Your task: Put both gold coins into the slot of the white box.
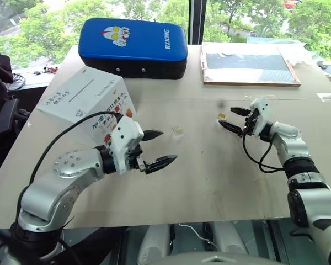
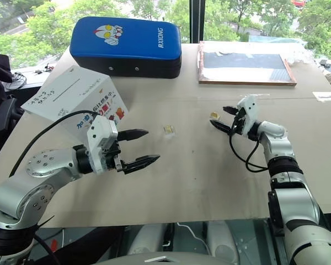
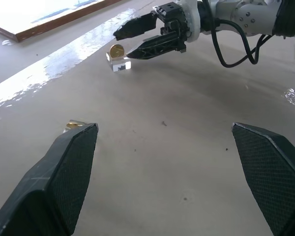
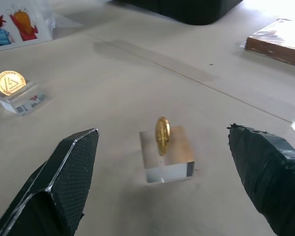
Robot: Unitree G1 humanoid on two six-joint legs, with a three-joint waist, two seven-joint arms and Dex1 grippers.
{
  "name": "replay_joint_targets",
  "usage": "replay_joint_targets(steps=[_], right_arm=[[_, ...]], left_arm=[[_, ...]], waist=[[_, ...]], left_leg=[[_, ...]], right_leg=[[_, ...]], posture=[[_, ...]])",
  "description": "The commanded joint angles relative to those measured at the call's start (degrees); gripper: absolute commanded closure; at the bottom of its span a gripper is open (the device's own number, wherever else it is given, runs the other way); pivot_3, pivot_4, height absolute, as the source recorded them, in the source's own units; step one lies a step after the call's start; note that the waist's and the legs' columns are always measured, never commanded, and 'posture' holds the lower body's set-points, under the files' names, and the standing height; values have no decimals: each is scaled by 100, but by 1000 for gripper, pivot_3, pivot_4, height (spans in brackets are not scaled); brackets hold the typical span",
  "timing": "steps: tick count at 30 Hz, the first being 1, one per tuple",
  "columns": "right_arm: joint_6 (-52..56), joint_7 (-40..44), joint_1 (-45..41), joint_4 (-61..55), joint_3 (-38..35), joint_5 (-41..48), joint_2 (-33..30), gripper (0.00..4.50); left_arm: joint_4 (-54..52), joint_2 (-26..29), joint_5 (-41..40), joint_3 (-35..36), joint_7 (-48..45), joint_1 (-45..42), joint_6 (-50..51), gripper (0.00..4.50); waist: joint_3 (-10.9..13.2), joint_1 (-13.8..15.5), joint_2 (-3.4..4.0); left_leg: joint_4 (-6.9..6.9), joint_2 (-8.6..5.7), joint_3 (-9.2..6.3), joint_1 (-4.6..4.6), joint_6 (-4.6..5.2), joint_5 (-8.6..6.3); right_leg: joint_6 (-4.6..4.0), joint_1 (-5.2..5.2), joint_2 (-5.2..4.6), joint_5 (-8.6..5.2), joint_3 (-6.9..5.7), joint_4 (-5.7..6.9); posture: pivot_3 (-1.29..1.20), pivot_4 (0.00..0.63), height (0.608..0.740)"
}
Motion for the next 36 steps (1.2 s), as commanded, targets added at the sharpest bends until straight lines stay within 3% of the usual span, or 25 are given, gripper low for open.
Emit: replay_joint_targets(steps=[1,9,16,19,24,28,33,36], right_arm=[[-236,61,-224,69,-43,-72,13,875],[-423,33,-379,351,-52,-243,130,4364],[-437,41,-368,283,-142,-179,180,4449],[153,92,-302,-177,-409,291,291,4449],[2488,-399,110,-2014,-1096,1950,783,4449],[4276,-1521,482,-3887,-1514,3703,1532,4449],[5126,-2813,712,-5406,-1453,5228,2436,4449],[5251,-3252,792,-5853,-1263,5576,2712,4449]], left_arm=[[-210,-24,56,81,111,47,-128,0],[-221,-51,174,4,201,139,-185,0],[-179,-120,176,28,250,145,-232,0],[-141,-420,-149,172,391,36,-151,0],[19,-1541,-1603,466,1152,-432,174,0],[415,-2731,-2889,612,2113,-751,129,0],[818,-3672,-4086,808,2957,-880,-219,0],[814,-3726,-4355,780,3082,-877,-227,0]], waist=[[0,2,0],[0,1,0],[0,1,1],[1,3,2],[1,14,2],[0,16,3],[0,14,4],[-1,11,2]], left_leg=[[0,0,0,0,0,0],[0,-1,-1,1,0,0],[0,-1,-1,1,0,0],[0,-1,0,1,0,0],[3,0,-10,-2,0,0],[6,-2,-25,-10,-1,0],[4,-5,-27,-9,0,0],[6,-7,-30,-9,0,0]], right_leg=[[0,0,-1,0,0,0],[-1,0,-4,0,-1,1],[-1,0,-23,0,-2,1],[-1,0,-24,0,-2,1],[1,0,-34,2,-11,6],[1,1,-43,3,-27,10],[2,-2,-45,3,-31,15],[1,-2,-40,3,-35,16]], posture=[[0,150,740],[0,150,740],[0,150,740],[0,150,740],[0,150,740],[0,150,740],[0,150,740],[0,150,740]])
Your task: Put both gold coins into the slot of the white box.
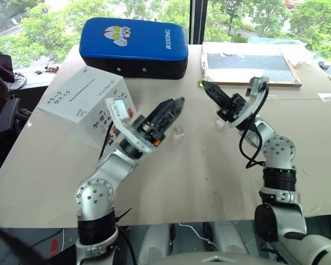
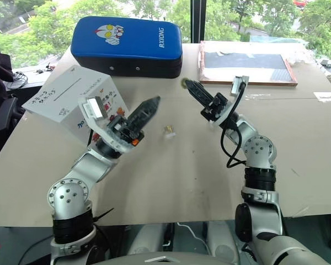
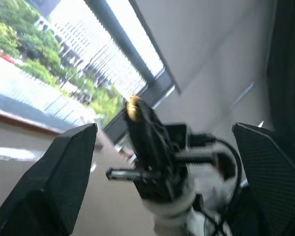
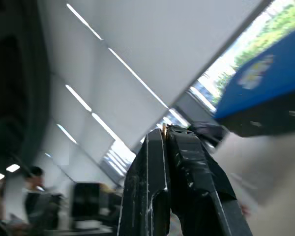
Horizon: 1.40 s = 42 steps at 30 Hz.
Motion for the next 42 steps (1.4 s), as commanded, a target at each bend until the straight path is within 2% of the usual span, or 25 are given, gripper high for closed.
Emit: replay_joint_targets(steps=[1,2,5,8,21,24,25,28,40,41,42], right_arm=[[189,-441,88,-675,246,508,167,4449],[220,-453,133,-779,355,556,186,4449],[208,-456,261,-898,591,556,215,4500],[118,-446,353,-910,768,505,231,4500],[-180,-437,351,-848,1090,393,266,4500],[-198,-456,362,-872,1125,408,269,4500],[-204,-459,369,-880,1135,413,266,4500],[-221,-478,392,-892,1154,439,259,4500],[-325,-405,402,-906,1285,281,235,4500],[-367,-424,389,-893,1281,247,255,3859],[-391,-435,378,-883,1278,234,265,3498]], left_arm=[[-127,33,-477,24,143,-57,-91,0],[-134,43,-585,21,167,-58,-104,0],[-187,116,-838,17,195,-43,-133,717],[-222,225,-973,-9,185,-40,-170,2073],[-402,464,-1310,-257,209,-15,-250,2073],[-377,485,-1351,-282,226,-37,-299,2874],[-377,485,-1366,-290,236,-43,-318,3484],[-381,487,-1405,-306,263,-53,-376,4481],[-381,600,-1465,-433,315,-138,-390,4481],[-377,612,-1471,-438,311,-139,-387,4500],[-373,623,-1478,-442,309,-141,-387,4500]], waist=[[0,2,0],[0,6,0],[0,3,0],[0,0,0],[0,-1,0],[0,-1,0],[0,-2,0],[0,-1,0],[0,-1,0],[0,-1,0],[1,-1,0]], left_leg=[[0,-3,0,0,0,0],[0,-6,2,0,0,0],[3,-10,7,-2,1,0],[3,-11,10,-2,1,0],[2,-6,5,-1,1,0],[2,-6,5,-1,1,0],[1,-6,5,-1,1,0],[1,-5,5,-1,1,0],[-1,-5,5,-2,1,0],[-1,-5,5,-2,1,0],[-1,-5,5,-2,1,0]], right_leg=[[0,0,11,0,1,0],[0,1,23,-1,1,-1],[1,2,23,-1,0,-6],[1,2,25,-1,-10,-7],[-1,2,38,-3,-13,-10],[-1,2,38,-3,-14,-10],[-1,2,38,-3,-14,-11],[-1,2,38,-3,-14,-11],[-1,2,38,-4,-14,-16],[-1,2,38,-4,-14,-16],[-1,2,38,-4,-14,-17]], posture=[[0,150,740],[0,150,740],[0,150,740],[0,150,740],[0,150,740],[0,150,740],[0,150,740],[0,150,740],[0,150,740],[0,150,740],[0,150,740]])
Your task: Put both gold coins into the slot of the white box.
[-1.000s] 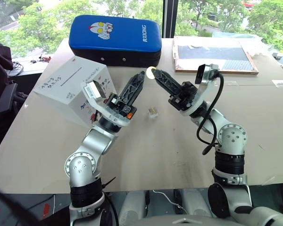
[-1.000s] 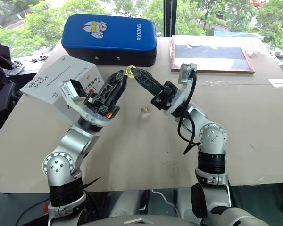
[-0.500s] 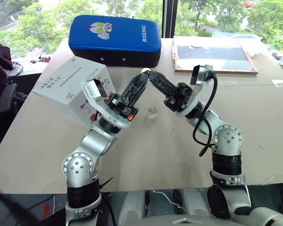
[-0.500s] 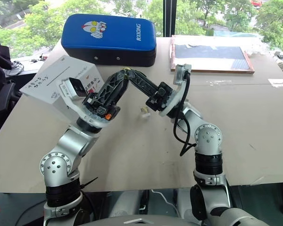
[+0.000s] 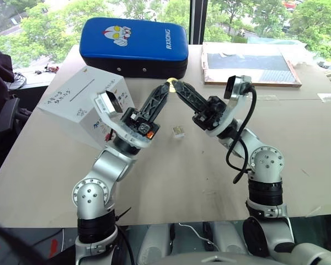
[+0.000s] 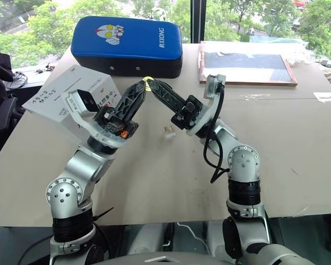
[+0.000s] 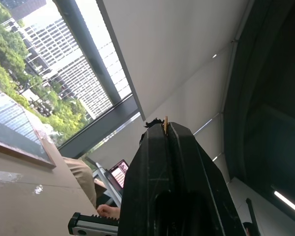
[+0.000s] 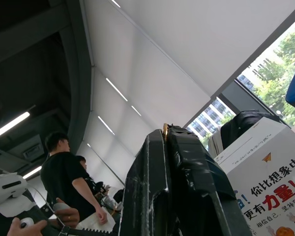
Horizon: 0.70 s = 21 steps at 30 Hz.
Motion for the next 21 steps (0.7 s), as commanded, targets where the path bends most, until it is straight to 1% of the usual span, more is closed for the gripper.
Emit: replay_joint_targets(steps=[1,3,4,5,7,8,11,12,15,17,19,21], right_arm=[[-100,31,-56,-190,103,-12,50,3049],[-146,4,-56,-186,51,29,56,2078],[-236,-89,-51,-173,-26,27,97,1736],[-336,-199,-44,-149,-139,54,143,1140],[-433,-325,-36,-130,-278,122,165,197],[-447,-341,-30,-141,-342,171,132,40],[-541,-161,14,-253,-496,-96,-320,40],[-623,10,14,-305,-448,-364,-580,40],[-1125,716,-83,-511,88,-1640,-1587,40],[-1520,1276,-209,-687,523,-2419,-2270,40],[-1760,1560,-269,-726,724,-2779,-2566,40],[-1799,1754,-351,-874,749,-2887,-2805,40]], left_arm=[[-188,41,-148,-116,-49,-124,20,4500],[-122,64,-92,-75,-19,-187,-30,4500],[-46,113,-98,21,8,-258,-75,4500],[33,207,-113,143,36,-344,-108,4500],[131,367,-151,304,66,-458,-138,4500],[164,496,-182,392,66,-536,-124,4500],[282,1333,-426,936,65,-1006,-8,4500],[355,1669,-408,1071,74,-1129,63,4500],[563,2817,528,1103,-58,-1353,381,4500],[767,3542,863,1227,-328,-1462,579,4500],[907,3883,967,1321,-515,-1519,672,4500],[1097,4612,1564,1433,-1021,-1399,825,4500]], waist=[[0,0,0],[0,0,0],[0,1,0],[1,2,-1],[1,2,0],[1,1,0],[9,0,-5],[10,0,-4],[15,-3,3],[19,-10,4],[20,-25,5],[27,-26,-7]], left_leg=[[0,0,0,0,0,0],[0,0,0,-1,0,0],[-1,0,0,-1,0,0],[-1,0,0,-1,0,0],[-1,1,-4,-1,0,0],[-1,1,-4,-1,0,0],[-3,1,-4,-3,0,0],[-3,2,-5,-4,0,0],[-10,0,1,-5,0,0],[-23,-2,10,-1,0,0],[-40,1,14,-2,0,0],[-59,8,15,0,-1,1]], right_leg=[[0,0,0,0,0,0],[0,0,0,0,0,-2],[0,0,0,0,0,-2],[0,0,0,0,0,-2],[0,0,1,0,-2,-2],[0,0,2,-1,-3,-2],[0,-1,4,-1,-4,-5],[0,-2,5,-1,-5,-6],[2,-1,5,-1,-2,-21],[4,-1,5,-2,5,-35],[6,-8,10,-2,10,-47],[6,-14,16,-2,10,-55]], posture=[[0,150,740],[0,150,740],[0,150,740],[0,150,740],[0,150,740],[0,150,740],[0,150,740],[0,150,740],[0,150,740],[0,150,740],[0,150,740],[0,150,740]])
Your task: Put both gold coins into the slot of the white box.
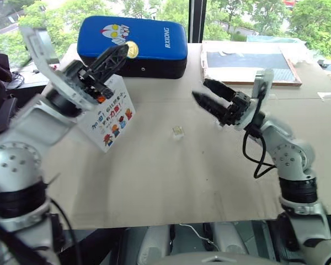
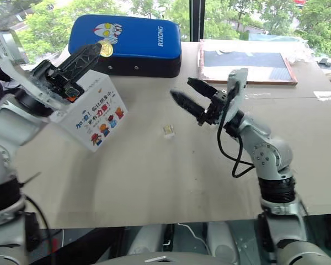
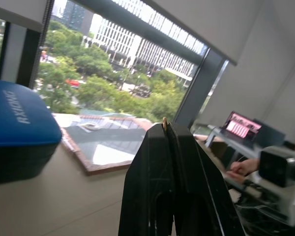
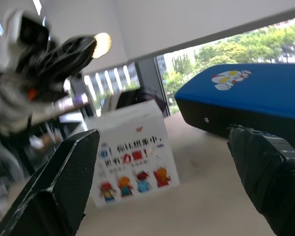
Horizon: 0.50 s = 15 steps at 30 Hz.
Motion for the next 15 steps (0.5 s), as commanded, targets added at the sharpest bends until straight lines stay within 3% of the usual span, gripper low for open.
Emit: replay_joint_targets(steps=[1,7,15], right_arm=[[-201,391,-207,-477,75,-202,-258,40],[27,356,-405,-782,15,-43,-311,40],[134,346,-361,-864,10,-52,-337,40]], left_arm=[[195,1032,888,323,-784,116,211,4500],[500,1730,1865,709,-1766,817,283,4500],[865,1415,2650,1073,-2185,1302,125,4500]], waist=[[6,-3,-10],[8,17,-8],[7,33,-10]], left_leg=[[-16,6,-1,-2,-1,1],[-65,11,8,-15,-31,16],[-60,4,8,-46,-32,16]], right_leg=[[-1,-7,6,1,0,-6],[-3,-38,0,0,4,-27],[-2,-59,-50,1,-13,-31]], posture=[[0,150,740],[0,150,740],[0,150,740]])
